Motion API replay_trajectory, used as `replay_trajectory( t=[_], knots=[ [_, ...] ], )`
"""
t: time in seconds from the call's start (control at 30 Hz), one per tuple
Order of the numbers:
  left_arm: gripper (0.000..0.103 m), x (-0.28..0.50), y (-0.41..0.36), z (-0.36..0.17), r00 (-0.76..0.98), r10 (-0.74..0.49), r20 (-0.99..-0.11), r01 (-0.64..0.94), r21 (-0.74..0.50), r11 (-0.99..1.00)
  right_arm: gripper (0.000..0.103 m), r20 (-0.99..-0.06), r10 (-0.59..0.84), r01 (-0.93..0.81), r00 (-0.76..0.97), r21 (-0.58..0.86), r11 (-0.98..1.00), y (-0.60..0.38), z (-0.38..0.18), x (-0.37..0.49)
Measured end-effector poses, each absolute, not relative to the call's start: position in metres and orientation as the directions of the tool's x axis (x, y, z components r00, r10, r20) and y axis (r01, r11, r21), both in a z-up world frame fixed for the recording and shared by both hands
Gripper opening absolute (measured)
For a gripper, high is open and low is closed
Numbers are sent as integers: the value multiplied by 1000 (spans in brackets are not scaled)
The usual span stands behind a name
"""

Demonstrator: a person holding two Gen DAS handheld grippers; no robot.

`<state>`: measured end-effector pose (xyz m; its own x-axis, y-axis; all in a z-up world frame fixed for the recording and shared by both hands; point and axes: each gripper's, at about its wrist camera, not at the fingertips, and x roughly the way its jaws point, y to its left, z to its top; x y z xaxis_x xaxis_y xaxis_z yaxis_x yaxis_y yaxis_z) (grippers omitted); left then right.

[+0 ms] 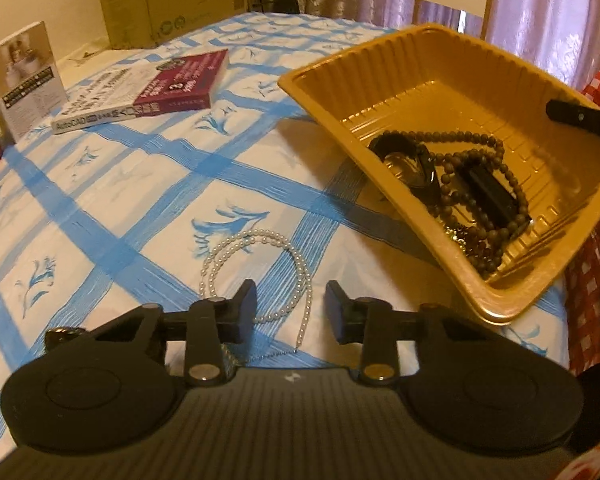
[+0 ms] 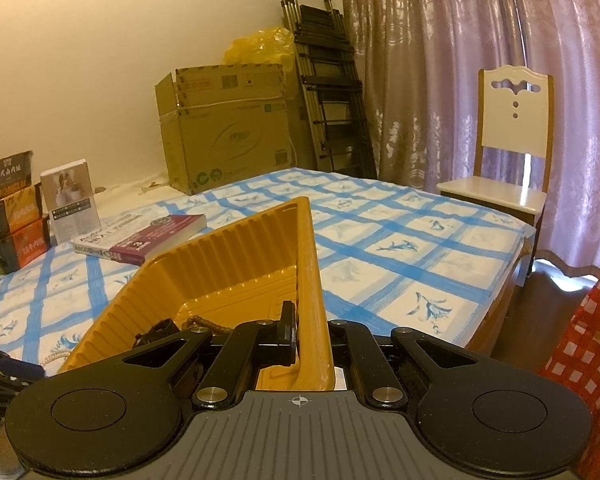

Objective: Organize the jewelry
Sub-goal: 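Grasp the white pearl string with the left tool and lift it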

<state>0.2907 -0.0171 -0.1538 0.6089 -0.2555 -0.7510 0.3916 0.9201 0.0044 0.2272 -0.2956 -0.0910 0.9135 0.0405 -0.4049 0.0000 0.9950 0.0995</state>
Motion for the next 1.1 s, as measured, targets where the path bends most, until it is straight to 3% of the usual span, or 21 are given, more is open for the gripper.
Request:
replay_trajectory(
  t=[0.07, 0.2, 0.5, 1.1],
  knots=[
    [24, 294, -16, -155, 604, -274, -749, 406, -7, 914, 5, -405, 43, -1, 913, 103, 995, -296, -91, 228],
    [2, 297, -16, -157, 587, -298, -752, 422, -30, 906, 5, -406, 42, 0, 913, 103, 995, -297, -91, 228],
    [2, 285, -13, -140, 620, -297, -726, 394, -39, 918, 5, -406, 43, -2, 913, 102, 995, -297, -90, 230],
    [2, 250, 16, -24, 741, -361, -566, 353, -130, 927, 5, -407, 43, 0, 912, 105, 994, -297, -90, 230]
  ],
)
